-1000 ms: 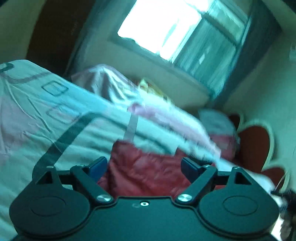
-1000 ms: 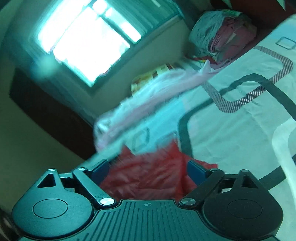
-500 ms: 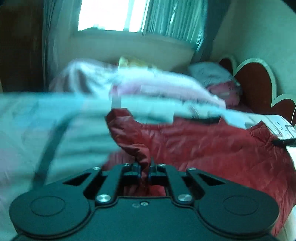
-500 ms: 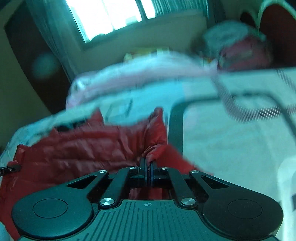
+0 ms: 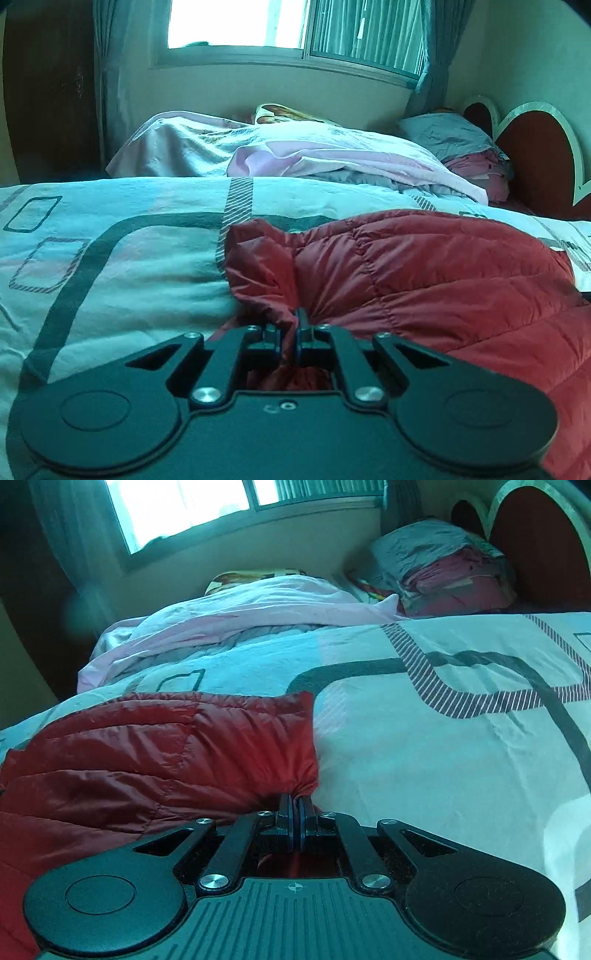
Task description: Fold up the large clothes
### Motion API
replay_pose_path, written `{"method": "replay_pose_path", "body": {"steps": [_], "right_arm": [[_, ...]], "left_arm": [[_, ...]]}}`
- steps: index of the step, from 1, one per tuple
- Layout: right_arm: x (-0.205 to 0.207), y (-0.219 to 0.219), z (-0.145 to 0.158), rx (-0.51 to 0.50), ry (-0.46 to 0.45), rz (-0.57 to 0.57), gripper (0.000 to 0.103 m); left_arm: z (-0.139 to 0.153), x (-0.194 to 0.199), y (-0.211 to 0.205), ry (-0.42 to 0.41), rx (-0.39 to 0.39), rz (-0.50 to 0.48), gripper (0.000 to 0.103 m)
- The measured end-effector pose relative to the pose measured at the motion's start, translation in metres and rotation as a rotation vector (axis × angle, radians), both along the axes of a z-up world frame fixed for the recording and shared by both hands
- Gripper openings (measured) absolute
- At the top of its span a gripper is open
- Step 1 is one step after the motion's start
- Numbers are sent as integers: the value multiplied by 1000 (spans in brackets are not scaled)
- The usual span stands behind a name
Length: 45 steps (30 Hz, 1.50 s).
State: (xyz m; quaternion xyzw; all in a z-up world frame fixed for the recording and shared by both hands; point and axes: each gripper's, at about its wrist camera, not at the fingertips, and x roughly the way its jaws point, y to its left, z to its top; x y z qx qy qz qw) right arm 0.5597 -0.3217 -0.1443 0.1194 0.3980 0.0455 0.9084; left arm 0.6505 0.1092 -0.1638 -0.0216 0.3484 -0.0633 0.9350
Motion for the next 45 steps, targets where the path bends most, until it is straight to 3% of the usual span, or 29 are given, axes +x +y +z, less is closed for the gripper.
{"method": "replay_pose_path", "body": {"steps": [3,4,5,7,10,11,13,15,17,19,20,21,22,23,26,27,29,30,34,37,40,45], "right_arm": [[1,1,3,-16,5,-12,3],[-1,1,9,-40,2,-28,17],[-9,3,20,-98,-30,-71,50],[-36,8,46,-134,-161,-97,75],[-64,33,68,-78,-205,37,75],[-70,52,70,-79,-212,113,70],[-73,90,67,-81,-199,227,67],[-69,121,57,-73,-175,289,67],[-65,143,42,-110,-143,324,67],[-61,144,25,-218,-141,290,67],[-57,133,17,-220,-132,230,67],[-52,116,13,-139,-110,190,66],[-49,108,12,-104,-99,165,57],[-50,106,13,-114,-97,161,49],[-54,109,21,-140,-97,158,50],[-60,109,28,-165,-111,134,50],[-78,114,44,-191,-174,127,76],[-90,116,51,-171,-193,150,78],[-136,141,56,-97,-227,263,78],[-147,166,41,-180,-224,295,78],[-140,162,20,-227,-159,227,78],[-133,116,20,-265,-118,69,78]], "left_arm": [[6,-3,4,-12,24,61,51],[12,-10,7,-39,38,94,72],[20,-20,8,-86,50,111,75],[43,-51,6,-188,125,128,73],[61,-92,-15,-246,91,6,72],[62,-100,-29,-241,76,-50,72],[56,-101,-64,-207,78,-140,74],[42,-92,-88,-148,58,-176,73],[24,-83,-99,-109,94,-171,74],[13,-76,-90,-95,98,-131,74],[11,-72,-81,-89,94,-106,74],[11,-69,-73,-87,103,-79,75],[11,-67,-65,-78,112,-55,74],[11,-66,-58,-67,115,-44,74],[19,-75,-44,-58,135,-24,71],[27,-85,-43,-87,144,-21,71],[45,-112,-48,-140,127,-37,73],[51,-126,-53,-164,113,-48,74],[56,-164,-88,-201,84,-94,75],[34,-165,-112,-159,152,-128,76],[14,-161,-102,-108,131,-85,78],[15,-164,-58,-84,160,43,79]]}}
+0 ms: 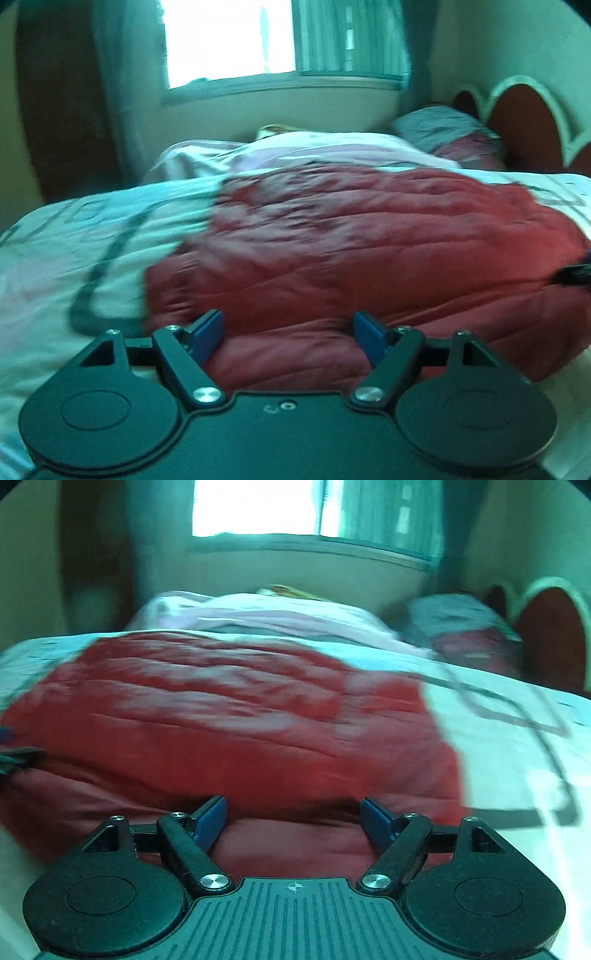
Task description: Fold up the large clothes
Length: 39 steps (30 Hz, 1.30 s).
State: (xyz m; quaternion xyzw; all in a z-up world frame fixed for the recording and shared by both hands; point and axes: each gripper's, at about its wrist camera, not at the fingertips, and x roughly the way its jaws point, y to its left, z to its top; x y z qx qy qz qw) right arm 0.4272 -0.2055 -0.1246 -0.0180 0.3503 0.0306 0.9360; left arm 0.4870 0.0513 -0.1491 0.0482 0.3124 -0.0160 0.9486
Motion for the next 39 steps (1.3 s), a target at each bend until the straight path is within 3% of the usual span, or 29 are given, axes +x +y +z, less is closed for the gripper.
{"method": "replay_pose_path", "body": {"steps": [1,4,6,8,10,13,15,18,21,22,23,26,32,39], "right_arm": [[-1,-13,1,11,12,-31,78],[-22,-62,17,122,4,-140,78],[-40,-91,24,260,5,-201,78],[-58,-115,19,469,41,-240,78],[-65,-128,4,643,98,-282,78],[-70,-140,-18,871,125,-321,78],[-68,-140,-20,922,88,-324,78],[-48,-142,-24,970,86,-329,78],[-25,-136,-20,930,86,-318,77],[-23,-135,-18,902,89,-313,70],[-17,-132,-15,868,106,-300,36],[-11,-126,-8,832,105,-254,18],[-36,-126,24,777,71,-182,14],[-93,-135,34,736,105,-169,14]], "left_arm": [[1,-2,9,8,-5,15,85],[17,-21,35,-14,-19,130,83],[25,-40,54,-19,-159,175,83],[24,-55,66,5,-314,212,81],[13,-63,78,53,-494,260,79],[-11,-63,89,98,-791,303,67],[-18,-55,90,86,-854,304,67],[-24,-32,88,79,-872,302,65],[-26,-10,87,96,-863,310,44],[-27,-6,87,105,-863,308,31],[-27,-3,87,111,-861,304,26],[-16,-8,82,92,-821,283,16],[5,-37,79,55,-800,260,15],[15,-98,65,67,-792,255,15]]}}
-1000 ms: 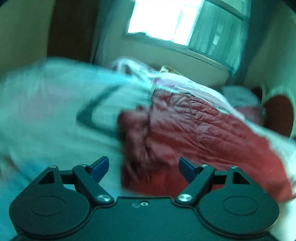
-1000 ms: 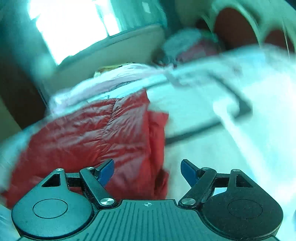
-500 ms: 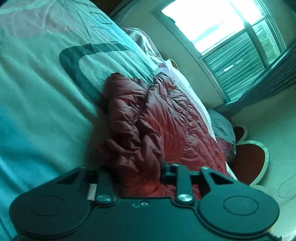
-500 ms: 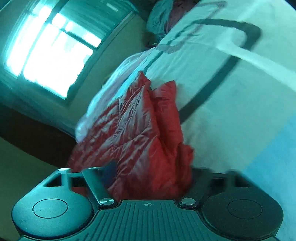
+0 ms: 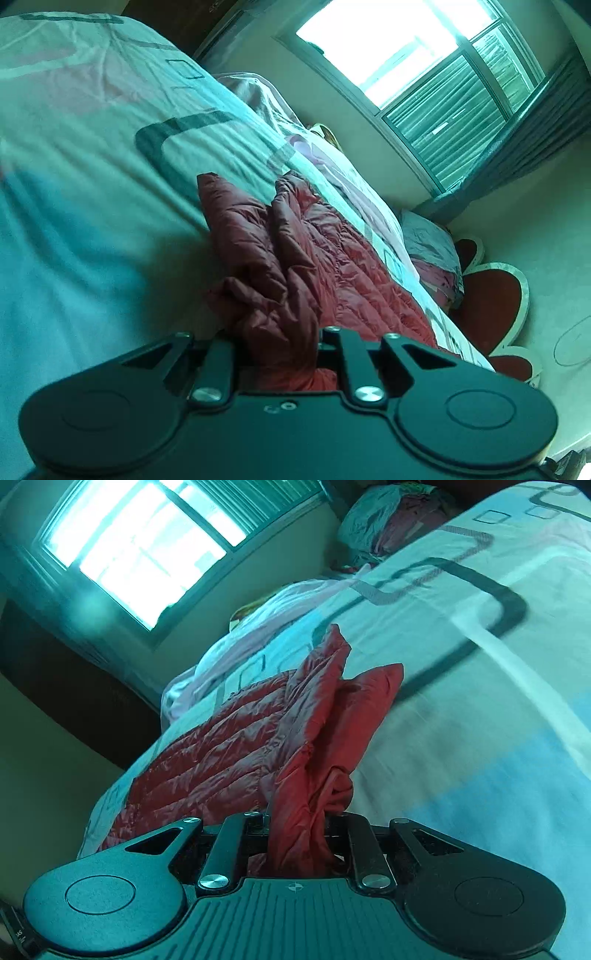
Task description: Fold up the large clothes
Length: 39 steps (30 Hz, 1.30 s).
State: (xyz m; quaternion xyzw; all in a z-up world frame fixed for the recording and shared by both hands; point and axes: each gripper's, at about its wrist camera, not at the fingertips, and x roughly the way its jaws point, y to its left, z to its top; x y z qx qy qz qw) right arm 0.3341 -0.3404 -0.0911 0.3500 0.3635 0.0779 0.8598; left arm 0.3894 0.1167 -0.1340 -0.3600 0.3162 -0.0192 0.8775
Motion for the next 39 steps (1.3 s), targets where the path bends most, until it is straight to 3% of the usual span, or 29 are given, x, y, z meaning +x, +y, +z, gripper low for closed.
{"method": "replay_pose_path", "body": {"steps": [11,18,21,26,39], "right_arm": [[-117,-27,-5,7,32,14,14],[-153,-36,-3,-26,24,45,14],[-160,-37,-4,-42,24,60,14],[-154,-33,-32,-70,87,75,15],[-153,-33,-37,-58,97,68,19]], "left_arm": [[0,-116,-22,25,40,5,15],[-10,-168,-27,15,18,31,15],[-16,-176,-32,27,44,28,15],[-27,-173,-37,54,73,32,19],[-35,-175,-36,69,66,34,25]]}}
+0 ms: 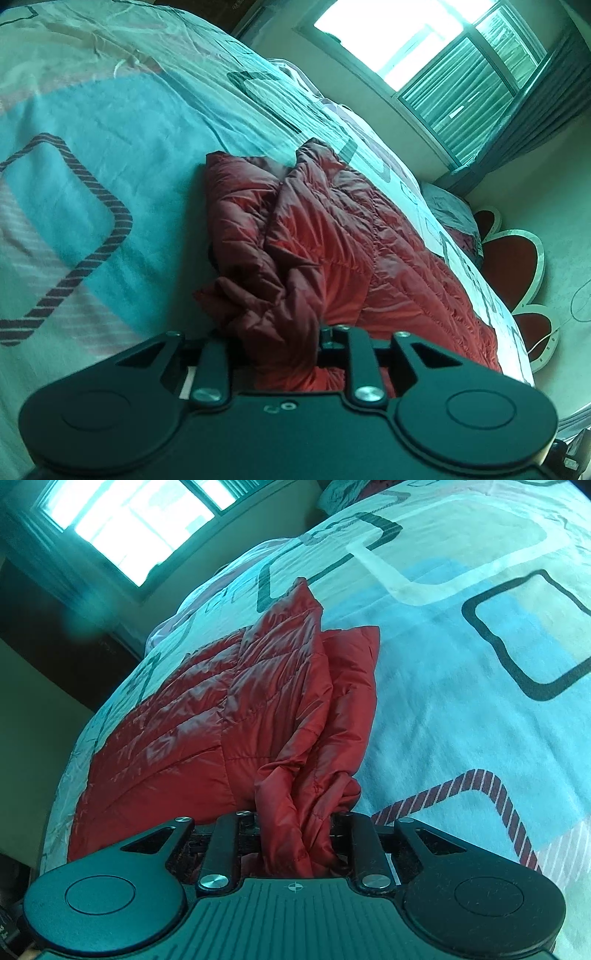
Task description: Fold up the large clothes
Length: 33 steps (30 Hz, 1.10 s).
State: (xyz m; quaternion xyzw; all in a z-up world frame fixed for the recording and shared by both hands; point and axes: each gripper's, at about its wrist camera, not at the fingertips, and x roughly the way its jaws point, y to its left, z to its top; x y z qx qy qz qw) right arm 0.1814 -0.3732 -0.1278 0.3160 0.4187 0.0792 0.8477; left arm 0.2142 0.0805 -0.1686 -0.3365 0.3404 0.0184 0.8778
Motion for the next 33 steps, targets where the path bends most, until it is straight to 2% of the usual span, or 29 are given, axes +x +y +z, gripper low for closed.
{"method": "replay_pose_path", "body": {"steps": [3,4,5,6,7,8,9,10,12,13,14,15,16,17,18,19,21,22,23,28,29,31,33], "right_arm": [[0,1,1,-12,-1,-7,19],[0,2,3,-22,-2,-8,22],[0,2,4,-29,-3,-12,31],[0,2,5,-37,-3,-21,36],[-1,0,8,-48,-6,-38,51],[-4,-2,12,-74,-11,-63,71],[-8,-4,17,-121,-21,-102,80],[-13,-6,23,-162,-34,-137,84],[-22,-17,30,-182,-39,-203,84],[-27,-21,35,-199,-47,-237,83],[-33,-21,45,-239,-80,-259,75],[-36,-19,52,-267,-106,-258,62],[-37,-14,60,-286,-122,-243,36],[-35,-7,66,-291,-133,-216,29],[-32,2,71,-296,-145,-182,27],[-28,15,74,-295,-157,-134,20],[-20,46,77,-281,-166,-36,16],[-15,64,77,-281,-173,14,16],[-11,82,77,-275,-178,59,16],[2,141,72,-230,-189,193,11],[5,151,64,-230,-166,216,11],[19,173,34,-266,-56,293,10],[26,180,18,-281,-39,287,9]], "left_arm": [[-1,-1,2,-3,4,9,37],[-1,-2,2,-9,7,13,44],[0,-2,2,-19,6,14,52],[1,-3,1,-25,2,10,56],[2,-4,1,-28,0,7,60],[3,-5,1,-31,-2,2,70],[3,-7,1,-43,-8,-4,74],[4,-8,2,-50,-14,-5,76],[3,-10,5,-60,-40,-7,75],[2,-10,7,-66,-54,-7,73],[1,-10,10,-72,-66,2,70],[1,-10,12,-80,-73,10,68],[1,-10,14,-88,-74,23,65],[-1,-9,16,-91,-75,39,64],[-2,-7,17,-88,-81,43,60],[-4,-4,17,-79,-79,46,51],[-7,0,16,-78,-80,35,37],[-6,0,15,-93,-87,25,25],[-4,-1,14,-105,-82,20,21],[3,-2,13,-108,-66,-5,19],[2,-1,13,-102,-64,-10,19],[0,0,14,-97,-65,-17,19],[2,-1,15,-99,-76,-20,19]]}}
